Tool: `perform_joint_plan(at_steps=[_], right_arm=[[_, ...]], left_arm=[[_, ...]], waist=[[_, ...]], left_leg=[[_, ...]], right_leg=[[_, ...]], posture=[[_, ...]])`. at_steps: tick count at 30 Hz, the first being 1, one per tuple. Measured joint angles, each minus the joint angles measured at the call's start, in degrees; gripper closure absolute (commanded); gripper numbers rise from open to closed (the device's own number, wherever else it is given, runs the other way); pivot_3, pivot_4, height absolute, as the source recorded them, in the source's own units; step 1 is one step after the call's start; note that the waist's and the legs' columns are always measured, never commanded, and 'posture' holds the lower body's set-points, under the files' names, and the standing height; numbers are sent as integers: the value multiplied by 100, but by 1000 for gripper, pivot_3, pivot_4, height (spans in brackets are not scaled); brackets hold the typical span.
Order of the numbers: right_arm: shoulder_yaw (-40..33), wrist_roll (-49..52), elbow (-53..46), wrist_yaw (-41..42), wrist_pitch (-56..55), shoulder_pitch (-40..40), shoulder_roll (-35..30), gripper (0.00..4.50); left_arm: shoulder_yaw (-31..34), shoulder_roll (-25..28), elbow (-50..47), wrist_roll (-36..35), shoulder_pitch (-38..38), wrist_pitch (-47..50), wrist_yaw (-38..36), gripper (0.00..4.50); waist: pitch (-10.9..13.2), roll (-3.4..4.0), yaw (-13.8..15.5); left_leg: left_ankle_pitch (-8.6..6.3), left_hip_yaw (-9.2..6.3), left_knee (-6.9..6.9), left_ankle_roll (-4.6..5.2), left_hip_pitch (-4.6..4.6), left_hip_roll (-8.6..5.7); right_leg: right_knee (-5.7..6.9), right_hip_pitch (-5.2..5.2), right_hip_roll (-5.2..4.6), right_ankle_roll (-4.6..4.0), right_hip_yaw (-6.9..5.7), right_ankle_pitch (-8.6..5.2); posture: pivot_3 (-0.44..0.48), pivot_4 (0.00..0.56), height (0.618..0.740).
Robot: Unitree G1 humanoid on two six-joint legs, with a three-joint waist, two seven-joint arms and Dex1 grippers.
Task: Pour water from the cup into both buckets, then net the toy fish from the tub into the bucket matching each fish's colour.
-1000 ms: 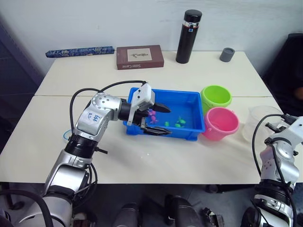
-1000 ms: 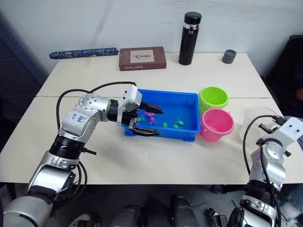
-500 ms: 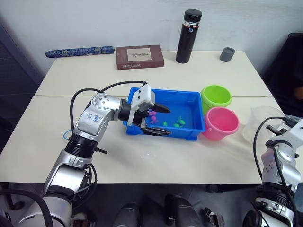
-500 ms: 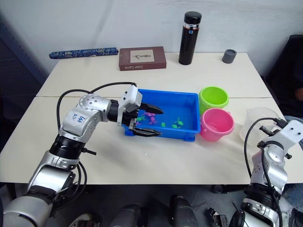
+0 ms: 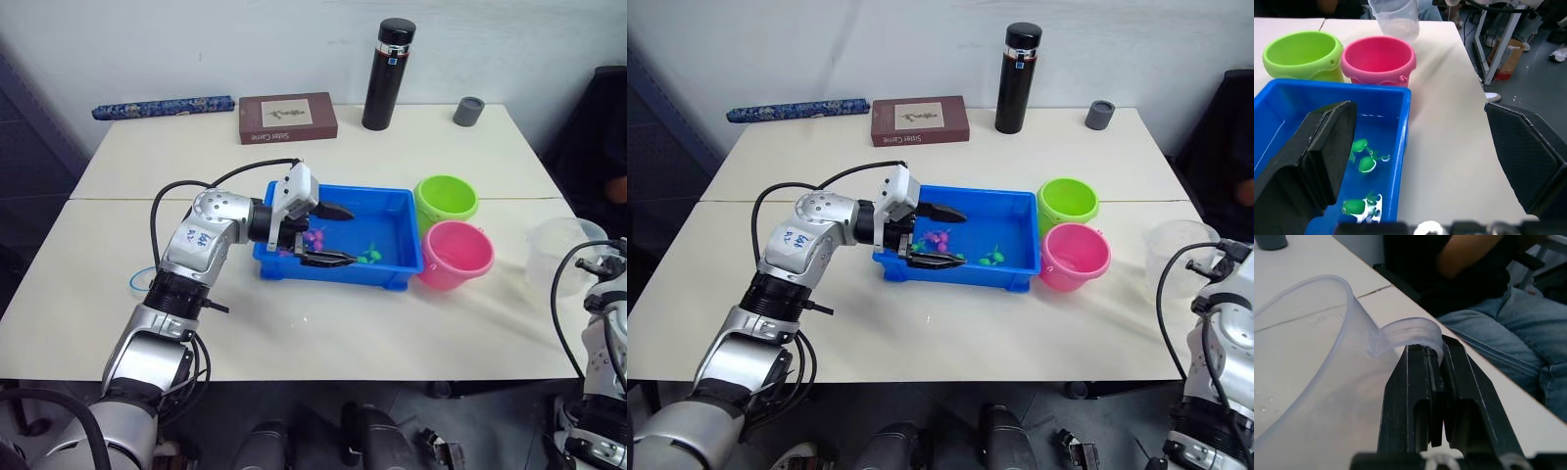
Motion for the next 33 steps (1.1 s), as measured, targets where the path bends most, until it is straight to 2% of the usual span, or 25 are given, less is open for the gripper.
perform_joint_plan(at_steps=[14, 24, 33], right_arm=[[478, -367, -1118, 1248, 226, 495, -1268, 4462], [968, -942, -1356, 1770, 81, 497, -1526, 4462], [1498, -1613, -1457, 1887, -136, 473, -1633, 4462]], left_arm=[[219, -143, 704, 55, -178, -506, 67, 0], [221, -231, 849, 71, -178, -617, 87, 0], [236, -225, 847, 71, -178, -614, 93, 0]], waist=[[0, 0, 21], [1, -1, 79], [1, 0, 137]], left_leg=[[-1, 1, 1, 3, -1, -1], [-1, 2, 4, 2, -1, -2], [-1, 3, 7, 2, -2, -5]], right_leg=[[-3, 0, 1, 2, -2, 1], [-3, 0, 2, 3, -4, 2], [-2, 0, 2, 3, -4, 2]], posture=[[0, 150, 740], [0, 150, 740], [0, 150, 740]])
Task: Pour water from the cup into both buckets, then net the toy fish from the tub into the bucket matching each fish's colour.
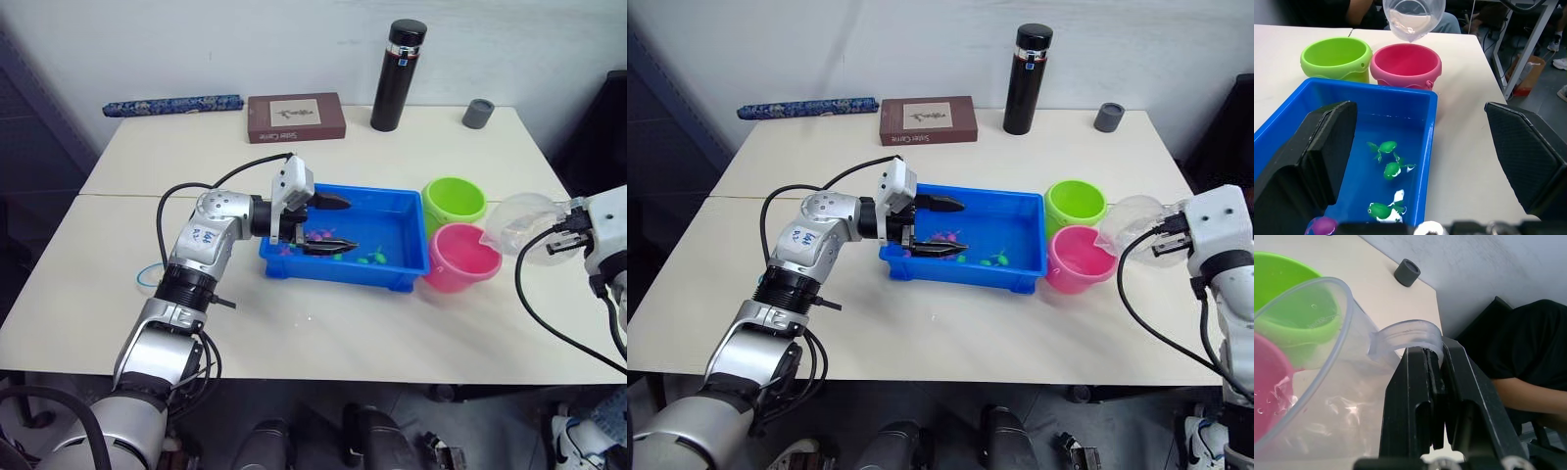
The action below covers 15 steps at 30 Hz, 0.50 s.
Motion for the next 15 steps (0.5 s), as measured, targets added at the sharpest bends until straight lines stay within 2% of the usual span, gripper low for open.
perform_joint_plan(at_steps=[15], right_arm=[[100, -722, 39, 65, -271, -119, -69, 4462]], left_arm=[[2, 1, -4, 0, 0, 12, -2, 0]], waist=[[0, 0, -2]], left_leg=[[0, 0, 1, 0, 0, -1]], right_leg=[[1, 0, 1, 0, -2, 0]], posture=[[0, 150, 740]])
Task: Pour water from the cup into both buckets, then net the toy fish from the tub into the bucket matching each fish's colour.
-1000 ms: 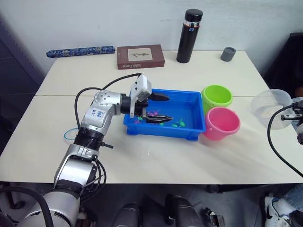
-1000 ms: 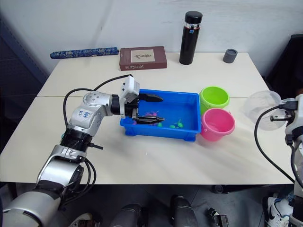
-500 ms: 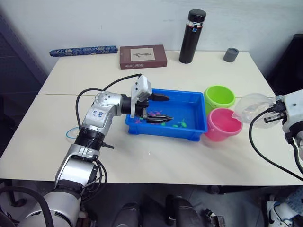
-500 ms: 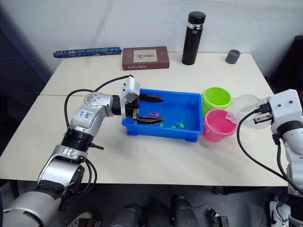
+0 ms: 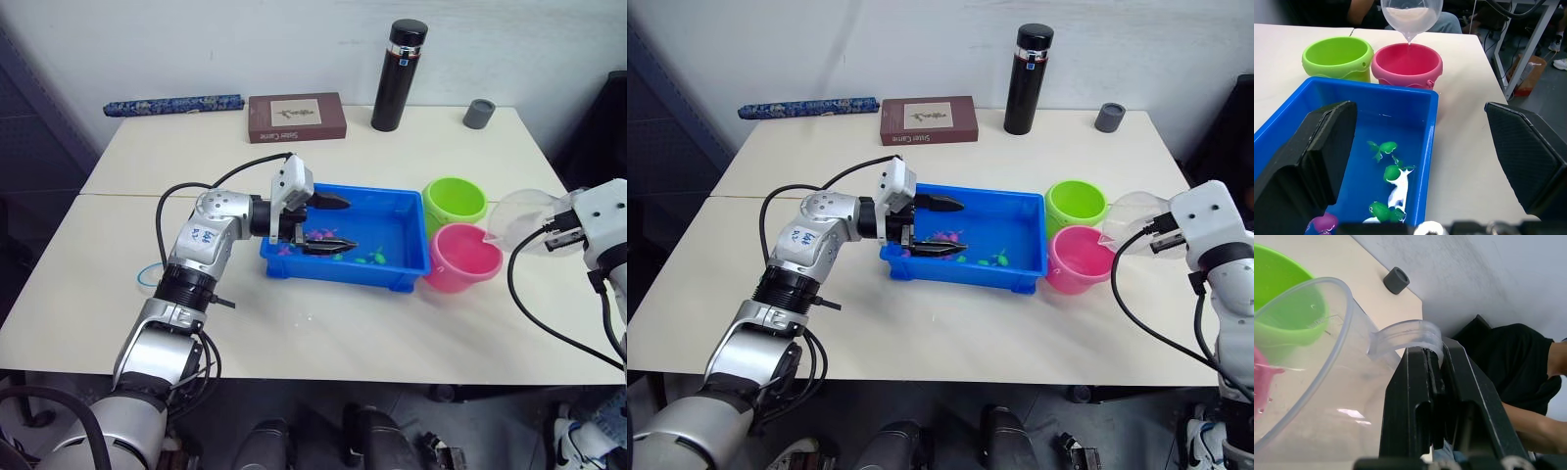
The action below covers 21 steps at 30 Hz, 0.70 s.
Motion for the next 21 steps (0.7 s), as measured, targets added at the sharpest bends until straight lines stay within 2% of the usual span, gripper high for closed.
perform_joint_plan(at_steps=[21], right_arm=[[8, -488, 188, 111, -608, -57, -3, 4462]], left_arm=[[0, -19, -1, 0, 0, -1, 1, 0]], waist=[[0, 0, -2]], left_leg=[[1, 1, 2, -2, 0, 0]], right_leg=[[1, 0, 1, 0, 0, 0]], posture=[[0, 150, 740]])
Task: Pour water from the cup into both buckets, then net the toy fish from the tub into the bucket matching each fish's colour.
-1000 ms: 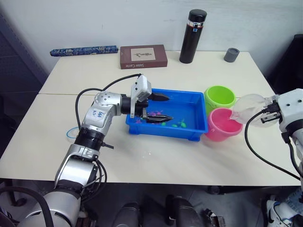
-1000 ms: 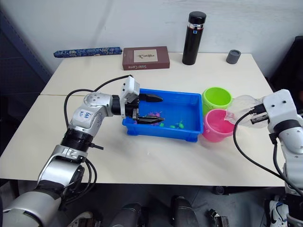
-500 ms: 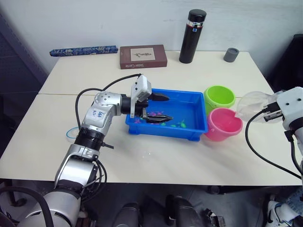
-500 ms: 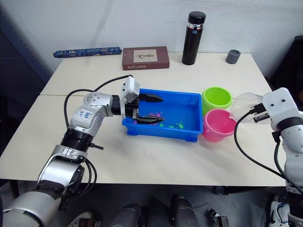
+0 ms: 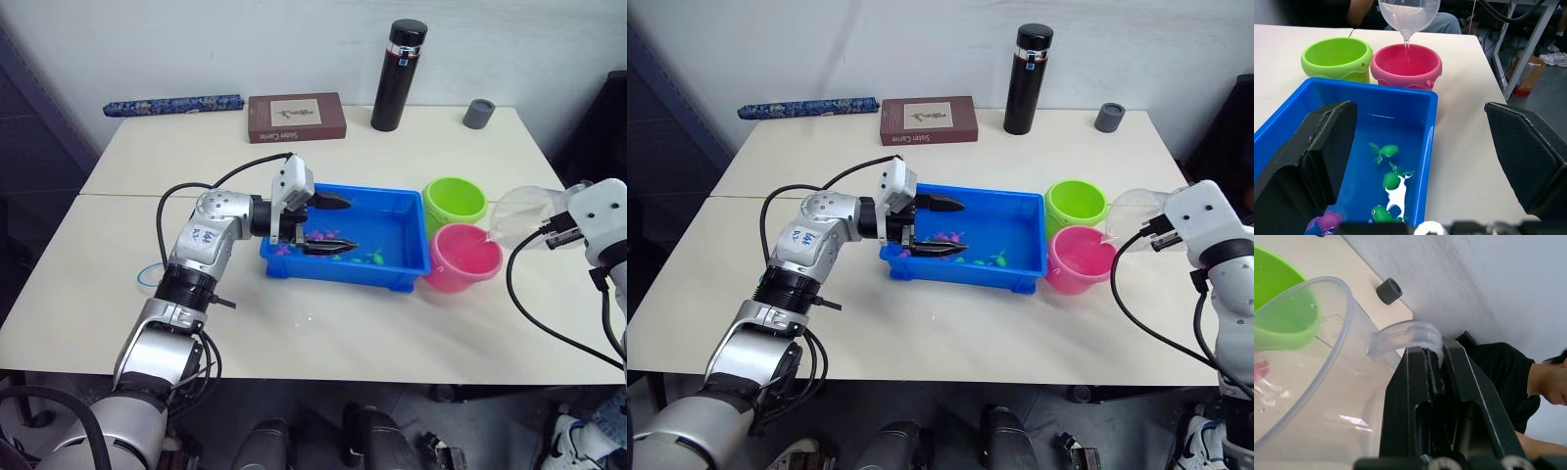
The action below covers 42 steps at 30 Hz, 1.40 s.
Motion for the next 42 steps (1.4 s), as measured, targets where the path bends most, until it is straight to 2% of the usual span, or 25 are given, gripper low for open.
perform_joint_plan(at_steps=[27, 35, 42], right_arm=[[11, -70, 132, 194, -92, -43, 6, 4462], [-102, 589, 130, 321, 830, -379, 258, 4462], [-480, 1208, 238, 244, 1663, -902, 563, 4462]], left_arm=[[0, 0, -30, 0, 1, 0, 4, 0], [0, -54, -47, 0, 4, 0, 30, 0], [40, -43, -47, -2, 3, 3, 64, 0]], waist=[[0, 0, 0], [0, 0, 0], [0, 0, -2]], left_leg=[[1, 1, 2, -1, 0, 0], [1, 1, 3, -1, 0, 0], [1, 1, 2, -1, 1, 0]], right_leg=[[2, 0, 1, 0, 0, 0], [3, 0, 1, 0, 0, 0], [4, 0, -1, 0, 1, 0]], posture=[[0, 150, 740], [0, 150, 740], [0, 150, 740]])
